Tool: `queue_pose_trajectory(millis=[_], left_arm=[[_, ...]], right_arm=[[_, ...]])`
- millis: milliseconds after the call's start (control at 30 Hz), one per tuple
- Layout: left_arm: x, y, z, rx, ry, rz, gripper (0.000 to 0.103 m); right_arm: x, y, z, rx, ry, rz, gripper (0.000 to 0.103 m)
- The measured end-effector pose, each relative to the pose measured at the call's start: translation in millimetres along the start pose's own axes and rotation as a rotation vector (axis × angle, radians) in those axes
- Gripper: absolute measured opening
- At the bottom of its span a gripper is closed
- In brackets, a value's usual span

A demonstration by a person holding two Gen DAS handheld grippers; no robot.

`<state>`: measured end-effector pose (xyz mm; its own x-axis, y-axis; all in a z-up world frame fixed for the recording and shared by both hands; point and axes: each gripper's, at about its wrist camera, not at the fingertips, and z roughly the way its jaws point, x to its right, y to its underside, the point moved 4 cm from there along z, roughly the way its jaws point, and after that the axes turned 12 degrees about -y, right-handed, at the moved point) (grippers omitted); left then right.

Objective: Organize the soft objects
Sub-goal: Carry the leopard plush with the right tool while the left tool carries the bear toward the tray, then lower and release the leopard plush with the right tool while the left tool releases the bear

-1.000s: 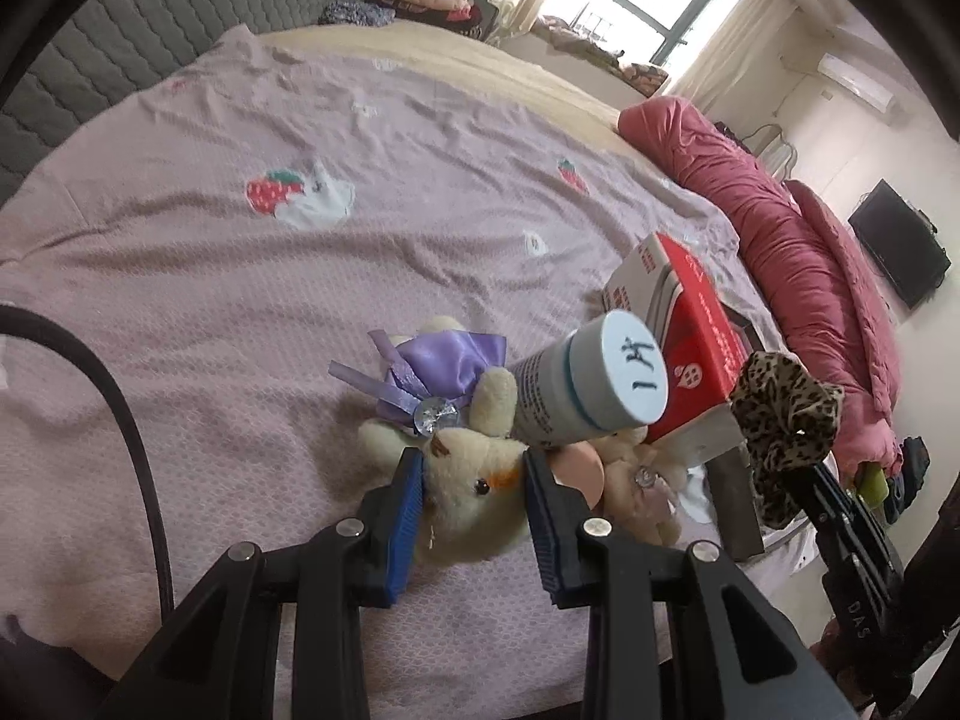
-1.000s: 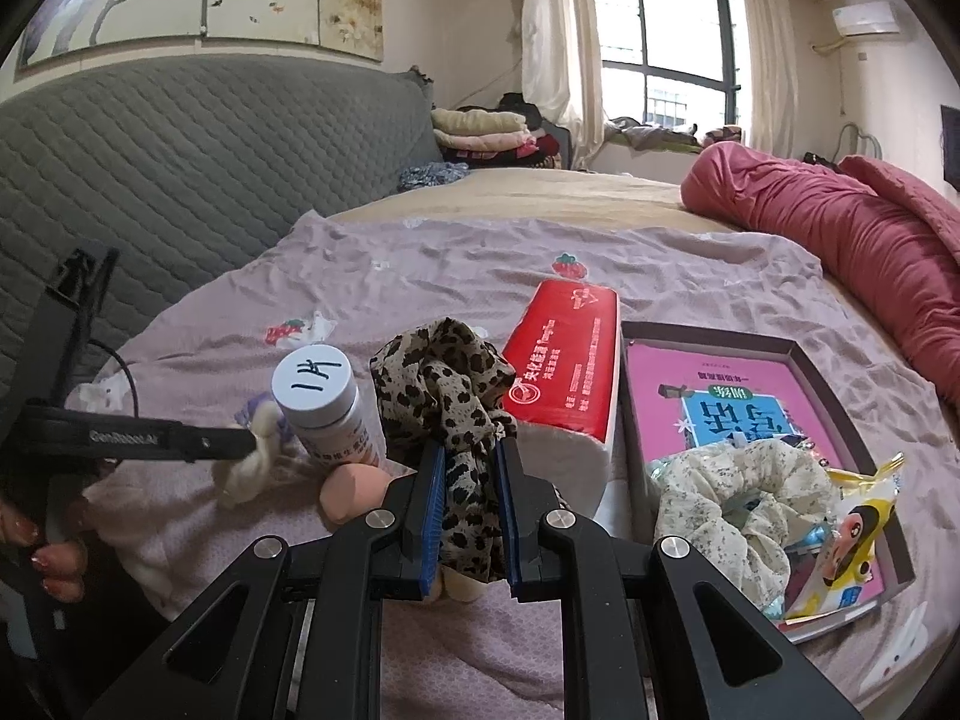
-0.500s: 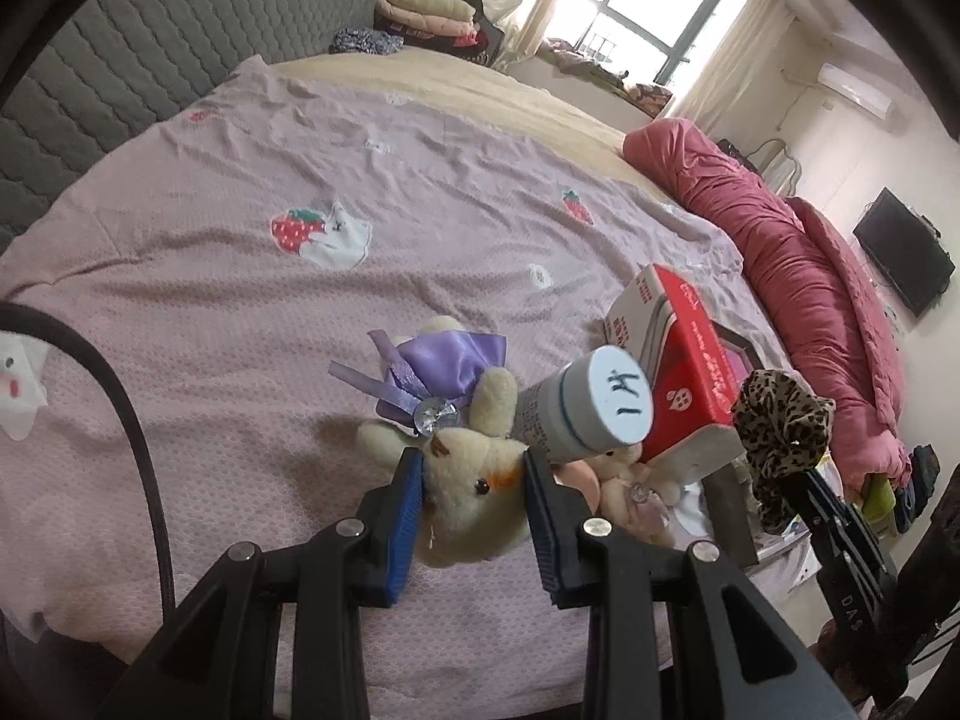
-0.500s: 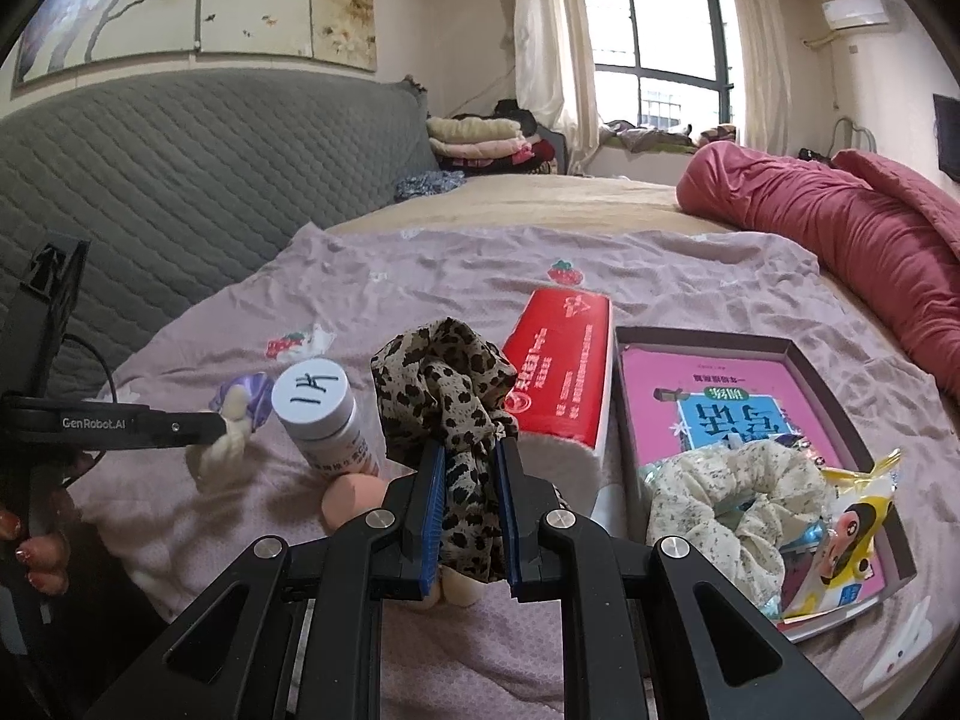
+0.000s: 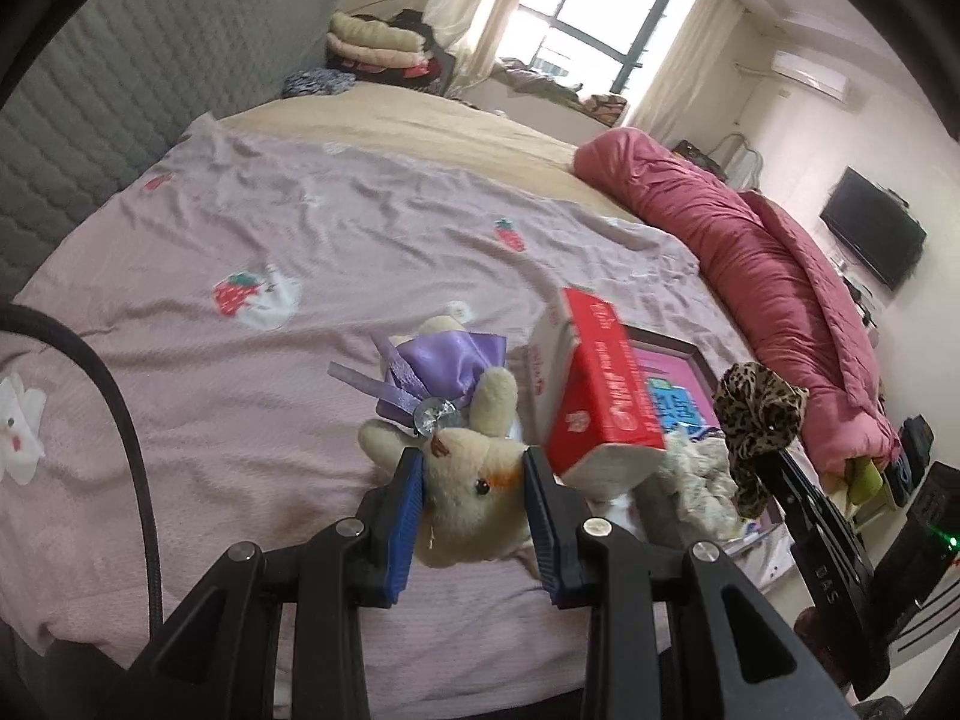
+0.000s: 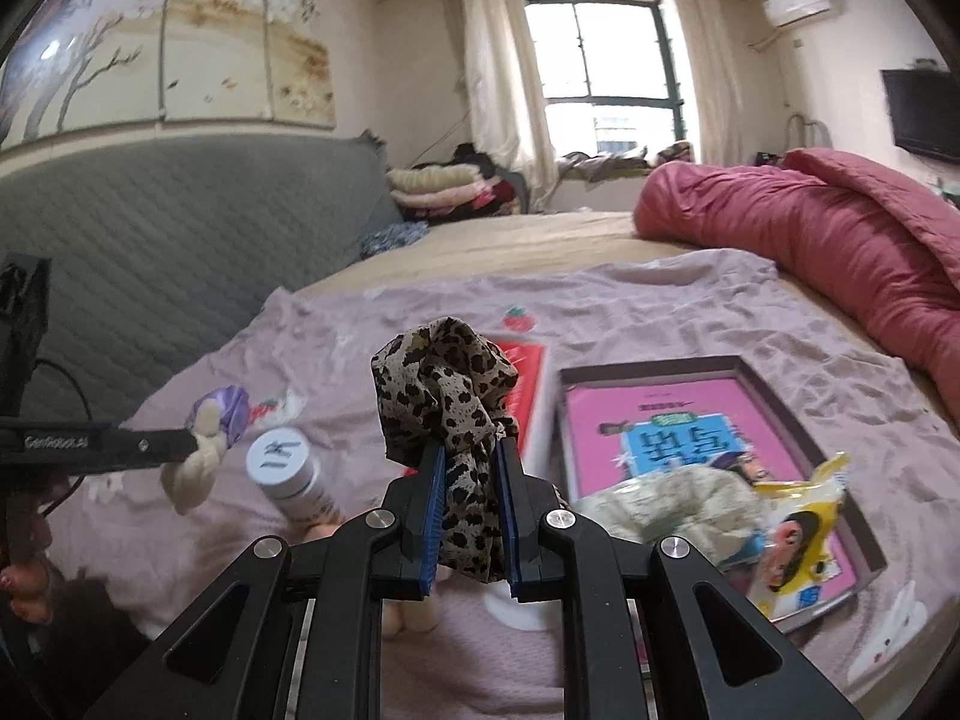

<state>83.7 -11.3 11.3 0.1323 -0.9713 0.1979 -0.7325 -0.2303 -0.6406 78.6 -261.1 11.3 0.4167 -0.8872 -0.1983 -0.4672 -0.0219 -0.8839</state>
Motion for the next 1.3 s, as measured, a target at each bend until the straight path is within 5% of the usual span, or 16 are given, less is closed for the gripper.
queue_pose_trajectory(millis=[700,1300], left_arm=[[168.7,7.2,-12.1,0.023,0.183,0.246,0.033],[243.5,55.6,64.5,-0.116,0.198,0.386,0.033]], right_arm=[[106.4,-1.5,-65.4,0.154,0.227,0.224,0.016],[164.9,14.1,-92.2,0.19,0.363,0.328,0.017]])
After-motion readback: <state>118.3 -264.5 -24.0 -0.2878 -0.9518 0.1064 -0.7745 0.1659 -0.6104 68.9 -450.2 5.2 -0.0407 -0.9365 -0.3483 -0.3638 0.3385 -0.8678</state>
